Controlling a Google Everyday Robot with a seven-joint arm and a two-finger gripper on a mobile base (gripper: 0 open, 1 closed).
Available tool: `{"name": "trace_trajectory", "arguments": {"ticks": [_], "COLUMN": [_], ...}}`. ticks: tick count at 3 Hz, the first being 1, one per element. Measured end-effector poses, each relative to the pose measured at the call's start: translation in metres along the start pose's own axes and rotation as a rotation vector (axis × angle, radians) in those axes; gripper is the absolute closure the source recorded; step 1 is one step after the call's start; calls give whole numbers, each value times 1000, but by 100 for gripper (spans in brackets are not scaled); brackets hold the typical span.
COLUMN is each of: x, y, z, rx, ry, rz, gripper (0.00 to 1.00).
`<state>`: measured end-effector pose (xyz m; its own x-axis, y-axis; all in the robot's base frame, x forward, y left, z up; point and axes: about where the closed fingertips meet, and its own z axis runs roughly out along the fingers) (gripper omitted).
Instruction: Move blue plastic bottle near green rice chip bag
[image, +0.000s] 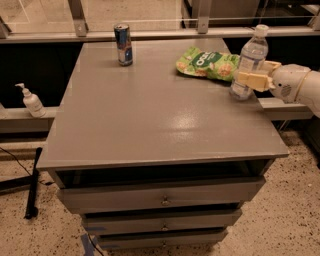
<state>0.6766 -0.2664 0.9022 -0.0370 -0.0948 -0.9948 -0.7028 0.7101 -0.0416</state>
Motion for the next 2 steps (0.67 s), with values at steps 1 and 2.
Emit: {"name": "trace_trajectory", "arguments": {"ticks": [1,2], "x": [2,2], "y": [4,5], "z": [-1,-1], "rx": [-14,-15], "ry": [11,12], "rz": [10,10], "gripper": [0,0]}}
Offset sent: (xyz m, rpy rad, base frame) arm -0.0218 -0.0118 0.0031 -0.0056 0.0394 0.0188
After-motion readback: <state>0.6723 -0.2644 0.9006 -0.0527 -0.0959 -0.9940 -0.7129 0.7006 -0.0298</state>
